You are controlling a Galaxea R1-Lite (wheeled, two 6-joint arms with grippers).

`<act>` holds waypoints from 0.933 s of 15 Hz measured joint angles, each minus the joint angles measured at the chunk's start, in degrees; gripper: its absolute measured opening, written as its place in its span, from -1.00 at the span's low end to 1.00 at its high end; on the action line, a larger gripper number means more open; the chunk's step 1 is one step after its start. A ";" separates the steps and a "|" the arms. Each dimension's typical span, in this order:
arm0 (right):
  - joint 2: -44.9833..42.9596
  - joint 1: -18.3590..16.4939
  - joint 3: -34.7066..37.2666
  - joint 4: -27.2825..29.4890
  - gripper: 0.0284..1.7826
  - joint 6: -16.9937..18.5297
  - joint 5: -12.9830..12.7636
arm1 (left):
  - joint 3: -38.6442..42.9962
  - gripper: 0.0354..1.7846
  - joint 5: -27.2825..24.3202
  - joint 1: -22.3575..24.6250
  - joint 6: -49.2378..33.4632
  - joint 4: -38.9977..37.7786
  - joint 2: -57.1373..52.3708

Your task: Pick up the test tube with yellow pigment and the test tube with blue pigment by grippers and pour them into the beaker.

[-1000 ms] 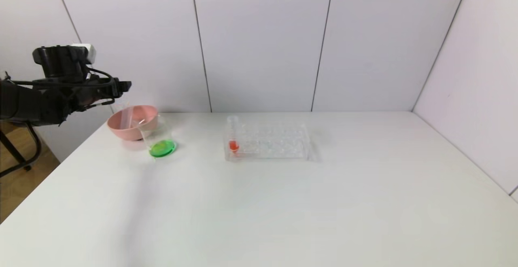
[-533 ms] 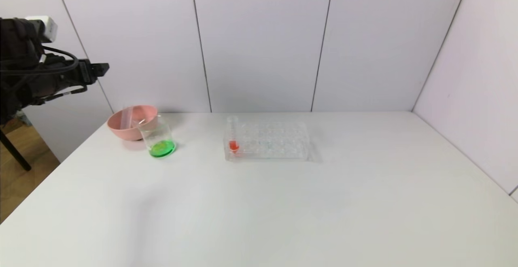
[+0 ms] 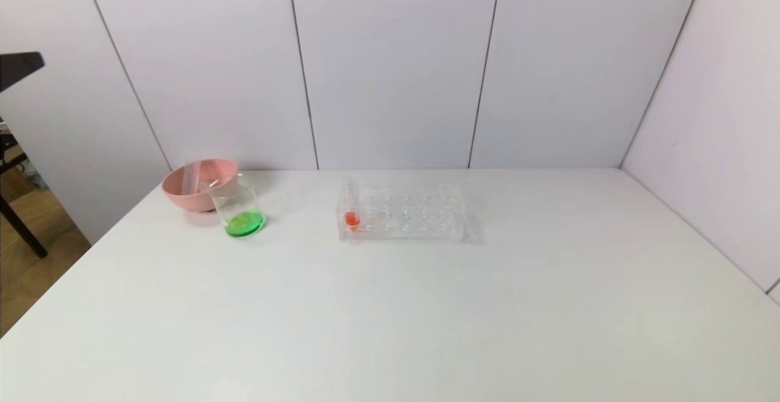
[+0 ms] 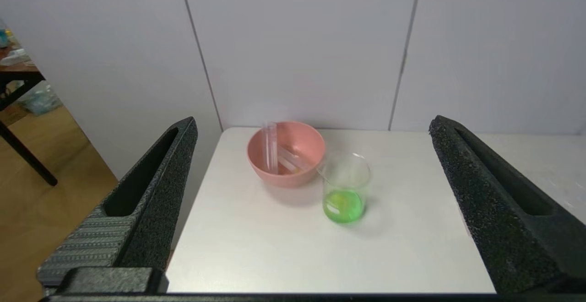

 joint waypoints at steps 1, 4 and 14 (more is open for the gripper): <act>0.00 0.00 0.00 0.00 0.92 0.00 0.02 | 0.09 0.98 -1.54 -0.67 0.49 5.25 -5.27; 0.00 0.00 0.00 0.00 0.92 0.00 0.00 | -0.16 0.98 -3.22 -4.43 1.21 18.76 -18.22; 0.00 0.00 0.00 0.00 0.92 0.00 0.00 | 22.61 0.98 6.58 -6.10 1.24 9.83 -42.25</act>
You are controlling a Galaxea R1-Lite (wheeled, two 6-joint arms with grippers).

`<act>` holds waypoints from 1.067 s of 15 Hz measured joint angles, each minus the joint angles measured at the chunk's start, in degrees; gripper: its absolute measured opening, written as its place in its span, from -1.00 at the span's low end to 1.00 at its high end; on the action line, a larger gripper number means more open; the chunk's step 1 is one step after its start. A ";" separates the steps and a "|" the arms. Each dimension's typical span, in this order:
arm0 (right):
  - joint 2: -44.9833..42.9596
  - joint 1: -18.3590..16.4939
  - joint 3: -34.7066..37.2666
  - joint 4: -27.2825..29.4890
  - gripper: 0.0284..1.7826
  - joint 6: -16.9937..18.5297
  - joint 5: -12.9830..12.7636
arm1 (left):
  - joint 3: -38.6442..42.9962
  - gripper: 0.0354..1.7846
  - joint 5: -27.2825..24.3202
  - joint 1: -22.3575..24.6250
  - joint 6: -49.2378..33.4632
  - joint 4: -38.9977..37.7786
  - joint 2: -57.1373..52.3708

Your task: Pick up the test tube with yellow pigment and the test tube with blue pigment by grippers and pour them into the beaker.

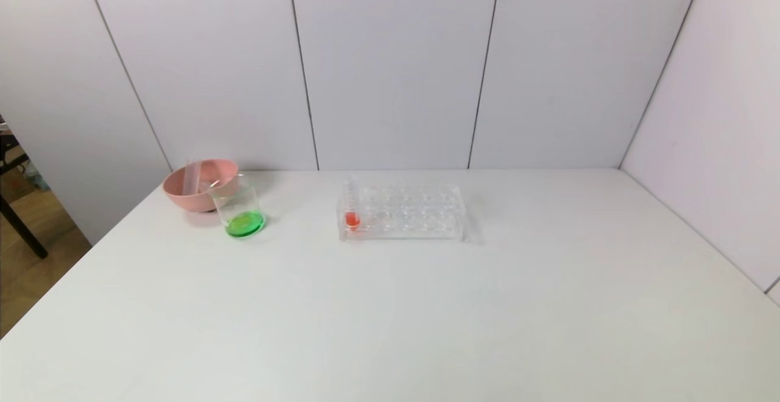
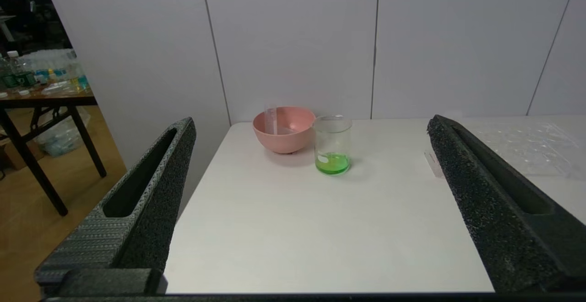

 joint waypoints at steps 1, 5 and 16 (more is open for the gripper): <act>0.00 0.00 0.00 0.00 0.92 0.00 0.00 | 5.03 0.98 0.09 -0.06 0.07 -5.05 -0.37; 0.00 0.00 0.00 -0.02 0.92 0.00 0.00 | 22.30 0.98 -0.39 -0.23 0.20 -21.10 -1.08; 0.00 -0.02 0.00 0.00 0.92 0.00 0.00 | 37.29 0.98 1.01 -2.46 -0.56 -15.18 -8.61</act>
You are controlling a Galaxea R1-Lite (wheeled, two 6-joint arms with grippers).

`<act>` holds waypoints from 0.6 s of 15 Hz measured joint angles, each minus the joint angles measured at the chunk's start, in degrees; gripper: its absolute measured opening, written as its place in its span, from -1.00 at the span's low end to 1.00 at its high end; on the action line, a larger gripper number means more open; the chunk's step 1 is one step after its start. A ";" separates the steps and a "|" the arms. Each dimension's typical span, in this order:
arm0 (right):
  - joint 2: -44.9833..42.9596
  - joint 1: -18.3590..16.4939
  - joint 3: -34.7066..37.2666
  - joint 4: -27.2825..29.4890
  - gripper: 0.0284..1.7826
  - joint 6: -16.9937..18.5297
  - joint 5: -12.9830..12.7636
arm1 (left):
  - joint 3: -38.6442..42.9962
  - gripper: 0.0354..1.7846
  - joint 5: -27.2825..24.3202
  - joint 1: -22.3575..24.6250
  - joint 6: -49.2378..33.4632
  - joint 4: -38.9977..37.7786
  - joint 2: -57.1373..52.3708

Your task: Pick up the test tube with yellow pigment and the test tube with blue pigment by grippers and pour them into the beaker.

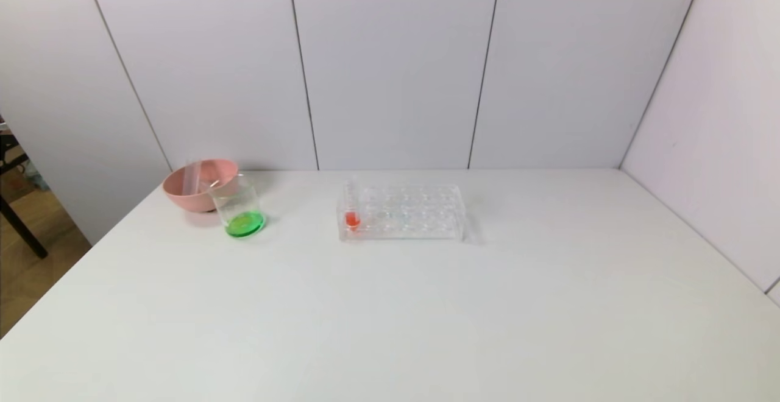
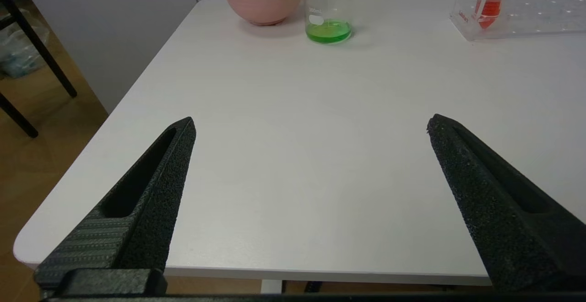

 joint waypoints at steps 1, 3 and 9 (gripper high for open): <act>0.00 0.00 0.00 0.02 0.92 0.00 0.00 | 0.02 0.98 -0.40 -0.27 -0.57 1.10 -2.21; 0.00 0.02 0.00 0.02 0.92 0.00 0.00 | -0.06 0.98 -1.90 -0.57 -0.77 6.01 -4.85; 0.00 0.02 0.00 0.00 0.92 0.00 0.02 | 0.02 0.98 -1.21 -0.73 -7.12 6.17 -6.70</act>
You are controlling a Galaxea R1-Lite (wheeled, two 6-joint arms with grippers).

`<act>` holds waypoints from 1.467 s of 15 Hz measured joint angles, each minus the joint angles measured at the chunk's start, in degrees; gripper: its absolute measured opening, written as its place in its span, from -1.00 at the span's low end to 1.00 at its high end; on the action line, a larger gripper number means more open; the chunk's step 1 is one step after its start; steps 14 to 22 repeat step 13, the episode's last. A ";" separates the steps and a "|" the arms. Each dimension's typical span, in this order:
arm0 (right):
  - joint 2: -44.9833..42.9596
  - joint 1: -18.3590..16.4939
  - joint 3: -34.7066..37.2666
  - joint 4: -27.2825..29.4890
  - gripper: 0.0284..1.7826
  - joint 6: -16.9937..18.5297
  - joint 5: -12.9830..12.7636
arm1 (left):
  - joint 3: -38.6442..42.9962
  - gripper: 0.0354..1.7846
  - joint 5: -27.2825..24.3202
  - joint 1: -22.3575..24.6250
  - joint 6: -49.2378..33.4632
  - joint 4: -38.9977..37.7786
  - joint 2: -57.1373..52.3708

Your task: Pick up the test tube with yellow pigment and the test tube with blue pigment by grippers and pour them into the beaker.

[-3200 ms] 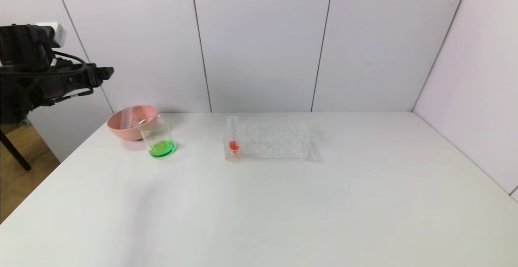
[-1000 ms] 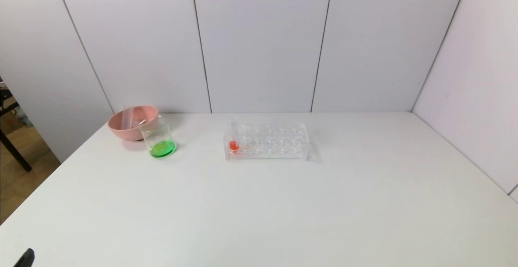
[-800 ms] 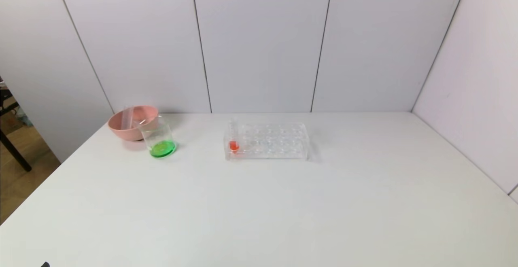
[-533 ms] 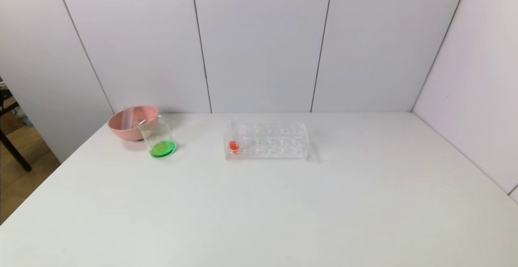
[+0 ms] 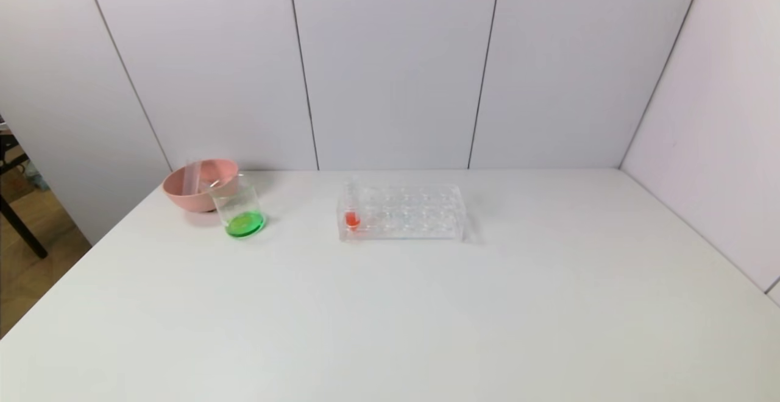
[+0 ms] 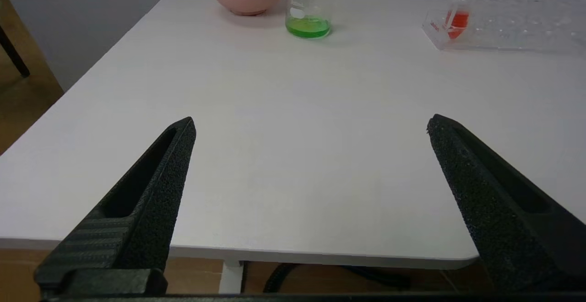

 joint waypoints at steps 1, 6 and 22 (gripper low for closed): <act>0.00 0.00 0.00 0.00 0.92 0.00 -0.02 | 0.00 0.98 0.09 0.00 -0.28 0.00 -0.05; 0.00 0.00 0.00 0.00 0.92 0.00 0.00 | 0.02 0.98 0.11 0.00 -0.28 -0.02 -0.07; 0.00 0.00 0.00 0.00 0.92 0.09 -0.02 | 0.02 0.98 0.13 0.00 -0.34 -0.02 -0.07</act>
